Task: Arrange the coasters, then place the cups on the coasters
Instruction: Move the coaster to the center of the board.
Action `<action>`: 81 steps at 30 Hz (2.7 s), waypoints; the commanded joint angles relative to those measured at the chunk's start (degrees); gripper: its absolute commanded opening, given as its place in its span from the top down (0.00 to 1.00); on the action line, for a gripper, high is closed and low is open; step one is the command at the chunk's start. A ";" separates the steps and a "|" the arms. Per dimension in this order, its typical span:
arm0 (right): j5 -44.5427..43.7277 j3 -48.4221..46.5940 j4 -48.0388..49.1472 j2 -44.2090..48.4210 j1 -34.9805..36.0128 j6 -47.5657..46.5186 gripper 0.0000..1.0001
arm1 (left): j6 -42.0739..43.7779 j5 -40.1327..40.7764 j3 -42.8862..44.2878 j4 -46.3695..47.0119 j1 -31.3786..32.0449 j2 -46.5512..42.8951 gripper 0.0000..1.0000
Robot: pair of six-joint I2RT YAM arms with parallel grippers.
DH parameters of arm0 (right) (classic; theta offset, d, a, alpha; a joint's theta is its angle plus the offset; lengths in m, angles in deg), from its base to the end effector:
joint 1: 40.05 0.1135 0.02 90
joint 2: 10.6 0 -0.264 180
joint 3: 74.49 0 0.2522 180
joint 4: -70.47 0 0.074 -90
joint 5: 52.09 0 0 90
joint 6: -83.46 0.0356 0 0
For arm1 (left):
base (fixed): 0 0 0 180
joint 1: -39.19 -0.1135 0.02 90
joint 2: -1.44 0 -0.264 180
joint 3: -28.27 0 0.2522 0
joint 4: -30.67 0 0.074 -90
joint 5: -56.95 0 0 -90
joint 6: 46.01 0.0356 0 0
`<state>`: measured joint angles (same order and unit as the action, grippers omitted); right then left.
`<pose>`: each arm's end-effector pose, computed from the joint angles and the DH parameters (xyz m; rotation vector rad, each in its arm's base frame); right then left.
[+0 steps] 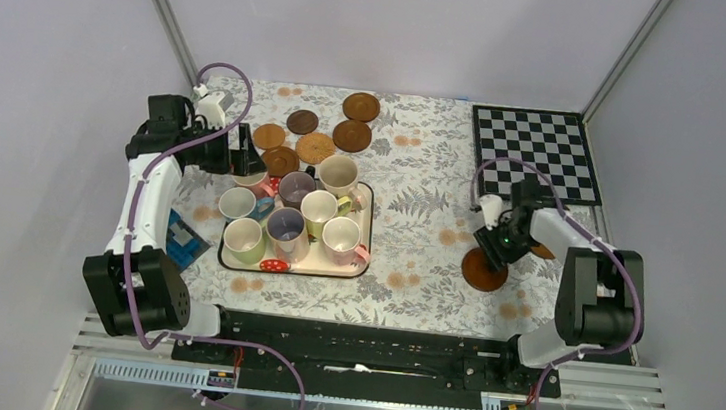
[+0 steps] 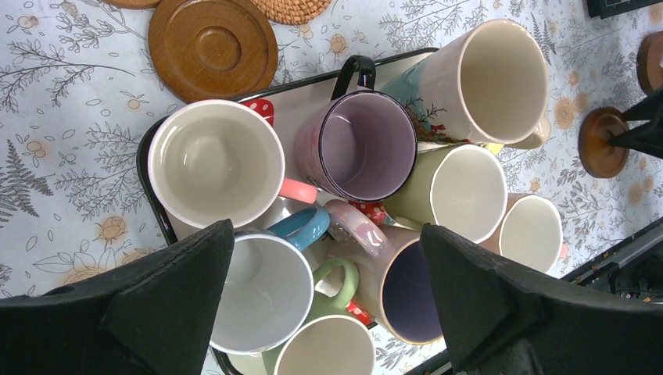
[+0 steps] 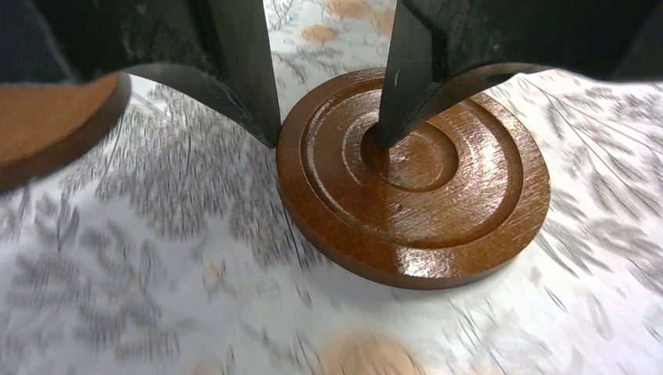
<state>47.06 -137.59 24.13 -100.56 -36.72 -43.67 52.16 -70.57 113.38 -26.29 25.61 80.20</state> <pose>0.2756 0.0217 0.1591 -1.0042 2.6288 0.0946 0.2812 0.0456 0.3213 0.1698 2.2973 -0.6083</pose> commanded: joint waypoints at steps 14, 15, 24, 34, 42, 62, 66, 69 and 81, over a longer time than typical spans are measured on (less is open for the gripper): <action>-2.06 0.20 -7.53 4.01 -27.84 -18.89 0.45 | 1.40 -1.03 -2.17 4.09 0.63 -2.62 0.01; -2.30 -0.13 -7.73 3.47 -28.52 -19.54 0.45 | 1.49 -0.96 -2.10 4.09 0.63 -2.65 0.01; -3.90 -3.53 -7.29 0.76 -31.80 -21.41 0.44 | 1.69 -0.67 -2.22 4.09 0.64 -2.31 0.01; 6.65 -5.24 -15.46 4.99 -31.91 -20.89 0.30 | 1.24 -1.16 -2.45 4.35 0.70 -2.23 0.01; 8.50 -2.67 -15.08 5.72 -31.95 -19.37 0.13 | 1.28 -1.30 -2.94 4.97 0.93 -1.95 0.01; 1.31 7.18 1.10 4.75 -31.71 -12.36 0.20 | 1.69 -1.38 -4.81 6.48 1.02 -0.23 0.01; -0.79 6.37 1.50 3.52 -31.95 -11.65 0.25 | 1.83 -1.23 -4.77 6.47 1.03 -0.01 0.01; -2.38 5.95 1.76 3.08 -32.15 -11.83 0.27 | 2.09 -0.81 -4.81 6.50 1.02 -0.18 0.01; -5.06 2.80 2.42 0.50 -35.20 -13.28 0.33 | 2.11 -0.80 -5.06 7.04 1.07 0.64 0.01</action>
<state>48.87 -134.47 22.38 -97.61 -70.31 -54.64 53.23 -70.53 108.53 -21.94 26.46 80.40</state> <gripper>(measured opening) 0.675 0.989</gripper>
